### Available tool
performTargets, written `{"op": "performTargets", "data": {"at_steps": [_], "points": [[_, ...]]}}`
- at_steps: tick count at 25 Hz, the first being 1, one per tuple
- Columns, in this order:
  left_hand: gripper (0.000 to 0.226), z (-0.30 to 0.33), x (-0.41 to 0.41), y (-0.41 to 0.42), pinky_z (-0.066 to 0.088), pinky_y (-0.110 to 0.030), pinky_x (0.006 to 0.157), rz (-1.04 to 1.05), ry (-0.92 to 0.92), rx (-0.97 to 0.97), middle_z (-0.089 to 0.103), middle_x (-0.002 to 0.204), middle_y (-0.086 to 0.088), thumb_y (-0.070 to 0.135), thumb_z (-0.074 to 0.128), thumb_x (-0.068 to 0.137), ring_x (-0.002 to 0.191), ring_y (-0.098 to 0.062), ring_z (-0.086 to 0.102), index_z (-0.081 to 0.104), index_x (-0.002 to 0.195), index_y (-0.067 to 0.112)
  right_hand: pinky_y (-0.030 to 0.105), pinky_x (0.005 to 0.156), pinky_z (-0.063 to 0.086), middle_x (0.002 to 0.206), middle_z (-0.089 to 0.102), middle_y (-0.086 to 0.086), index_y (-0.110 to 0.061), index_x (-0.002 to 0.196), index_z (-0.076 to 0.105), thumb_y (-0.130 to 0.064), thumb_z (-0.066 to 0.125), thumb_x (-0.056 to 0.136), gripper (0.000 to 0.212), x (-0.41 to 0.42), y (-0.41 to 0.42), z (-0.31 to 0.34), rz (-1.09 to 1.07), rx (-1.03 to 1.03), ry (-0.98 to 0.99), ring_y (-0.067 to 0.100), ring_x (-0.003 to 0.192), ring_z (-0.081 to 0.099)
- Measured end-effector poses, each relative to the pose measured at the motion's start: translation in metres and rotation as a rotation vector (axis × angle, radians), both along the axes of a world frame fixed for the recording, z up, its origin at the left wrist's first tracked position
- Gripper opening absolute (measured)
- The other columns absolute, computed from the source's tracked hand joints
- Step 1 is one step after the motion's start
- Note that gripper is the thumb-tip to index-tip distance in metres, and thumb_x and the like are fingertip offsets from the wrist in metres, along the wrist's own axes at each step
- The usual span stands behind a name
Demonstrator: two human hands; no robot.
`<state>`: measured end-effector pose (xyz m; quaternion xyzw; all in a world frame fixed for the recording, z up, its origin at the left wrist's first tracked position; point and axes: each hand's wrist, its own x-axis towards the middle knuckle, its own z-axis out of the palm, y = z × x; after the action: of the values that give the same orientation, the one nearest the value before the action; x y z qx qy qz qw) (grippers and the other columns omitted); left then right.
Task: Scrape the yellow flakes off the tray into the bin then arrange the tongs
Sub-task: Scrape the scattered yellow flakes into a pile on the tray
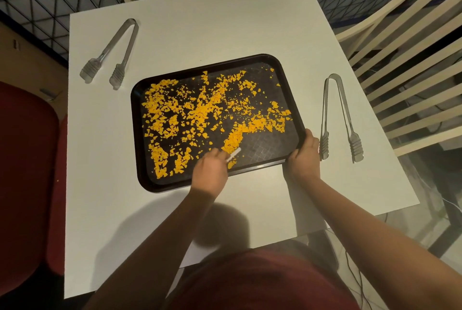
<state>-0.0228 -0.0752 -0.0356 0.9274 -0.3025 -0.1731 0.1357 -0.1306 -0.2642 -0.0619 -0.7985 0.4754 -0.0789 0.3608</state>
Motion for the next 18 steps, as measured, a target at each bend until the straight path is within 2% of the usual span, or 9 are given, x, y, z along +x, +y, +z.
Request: {"op": "performTargets", "data": {"at_steps": [3, 6, 8, 12, 18], "points": [[0.029, 0.004, 0.026, 0.002, 0.043, -0.035, 0.085, 0.084, -0.063, -0.107, 0.061, 0.11, -0.01, 0.015, 0.045, 0.096, 0.101, -0.025, 0.052, 0.058, 0.122, 0.012, 0.038, 0.082, 0.042, 0.129, 0.038, 0.015, -0.011, 0.14, 0.028, -0.002, 0.037, 0.086, 0.056, 0.0, 0.001, -0.001, -0.001, -0.027, 0.021, 0.036, 0.101, 0.052], [0.029, 0.006, 0.064, -0.027, 0.041, -0.037, 0.088, 0.05, -0.121, -0.143, 0.061, 0.111, -0.007, 0.016, 0.047, 0.094, 0.102, -0.025, 0.051, 0.059, 0.121, 0.015, 0.04, 0.081, 0.044, 0.129, 0.038, 0.014, -0.012, 0.14, 0.028, -0.002, 0.037, 0.085, 0.057, 0.001, 0.001, -0.002, -0.009, -0.036, 0.043, 0.036, 0.098, 0.054], [0.028, 0.005, 0.085, -0.047, 0.04, -0.036, 0.088, -0.026, -0.14, -0.123, 0.061, 0.112, -0.005, 0.017, 0.049, 0.094, 0.103, -0.024, 0.05, 0.061, 0.119, 0.018, 0.04, 0.082, 0.045, 0.128, 0.039, 0.012, -0.013, 0.14, 0.028, -0.003, 0.037, 0.085, 0.057, 0.0, 0.001, -0.003, -0.005, -0.034, 0.036, 0.034, 0.097, 0.054], [0.034, -0.01, 0.103, -0.064, 0.037, -0.035, 0.092, -0.307, -0.16, 0.078, 0.057, 0.121, 0.0, 0.012, 0.046, 0.094, 0.111, -0.023, 0.046, 0.057, 0.124, 0.025, 0.04, 0.082, 0.046, 0.127, 0.038, 0.011, -0.014, 0.139, 0.027, -0.003, 0.037, 0.084, 0.057, -0.001, -0.001, -0.004, 0.019, -0.024, 0.048, 0.032, 0.096, 0.054], [0.037, -0.011, 0.098, -0.023, 0.037, -0.033, 0.093, -0.536, -0.169, 0.13, 0.056, 0.129, 0.004, 0.011, 0.047, 0.094, 0.112, -0.021, 0.046, 0.055, 0.126, 0.028, 0.038, 0.086, 0.044, 0.126, 0.04, 0.013, -0.014, 0.138, 0.029, 0.0, 0.037, 0.082, 0.058, -0.002, -0.003, -0.002, 0.037, -0.001, 0.022, 0.032, 0.099, 0.054]]}}
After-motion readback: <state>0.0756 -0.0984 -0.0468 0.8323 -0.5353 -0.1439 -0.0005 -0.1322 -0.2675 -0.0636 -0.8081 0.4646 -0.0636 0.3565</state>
